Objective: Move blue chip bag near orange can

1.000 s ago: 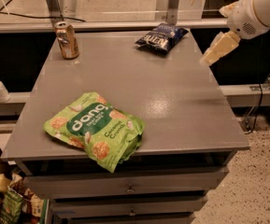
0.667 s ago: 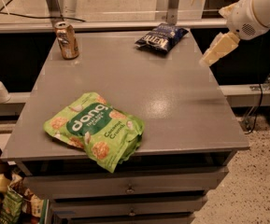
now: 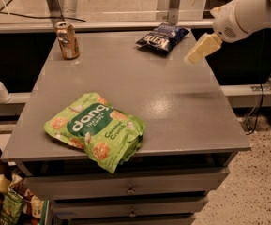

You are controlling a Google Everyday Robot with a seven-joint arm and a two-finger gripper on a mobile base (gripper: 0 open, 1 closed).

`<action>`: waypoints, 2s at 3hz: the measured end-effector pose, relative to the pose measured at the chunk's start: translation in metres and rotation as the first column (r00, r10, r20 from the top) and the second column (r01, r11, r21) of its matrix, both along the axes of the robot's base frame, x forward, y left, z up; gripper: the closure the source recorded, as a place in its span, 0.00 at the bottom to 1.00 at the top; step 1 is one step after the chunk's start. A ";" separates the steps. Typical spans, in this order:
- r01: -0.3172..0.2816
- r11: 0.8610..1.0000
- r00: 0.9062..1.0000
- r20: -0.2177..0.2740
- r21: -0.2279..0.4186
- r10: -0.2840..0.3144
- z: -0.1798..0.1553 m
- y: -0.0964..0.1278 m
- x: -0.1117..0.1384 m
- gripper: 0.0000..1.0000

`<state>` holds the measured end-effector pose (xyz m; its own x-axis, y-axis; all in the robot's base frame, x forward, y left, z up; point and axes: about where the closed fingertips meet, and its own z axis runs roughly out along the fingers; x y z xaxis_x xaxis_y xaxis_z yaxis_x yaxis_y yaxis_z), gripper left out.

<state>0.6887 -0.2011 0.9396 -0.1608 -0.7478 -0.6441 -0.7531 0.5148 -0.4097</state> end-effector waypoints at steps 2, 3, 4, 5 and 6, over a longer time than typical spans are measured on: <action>0.137 0.986 0.990 0.027 0.091 -0.140 -0.027 0.027 0.052 0.00; 0.188 0.972 0.981 0.027 0.140 -0.194 -0.044 0.038 0.079 0.00; 0.233 0.956 0.972 -0.004 0.181 -0.236 -0.071 0.049 0.108 0.00; 0.244 0.950 0.969 -0.022 0.193 -0.245 -0.085 0.055 0.119 0.00; 0.267 0.937 0.964 -0.052 0.226 -0.262 -0.097 0.062 0.136 0.00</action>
Offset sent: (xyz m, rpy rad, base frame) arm 0.0869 0.0401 -0.0415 0.1591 -0.0714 -0.2203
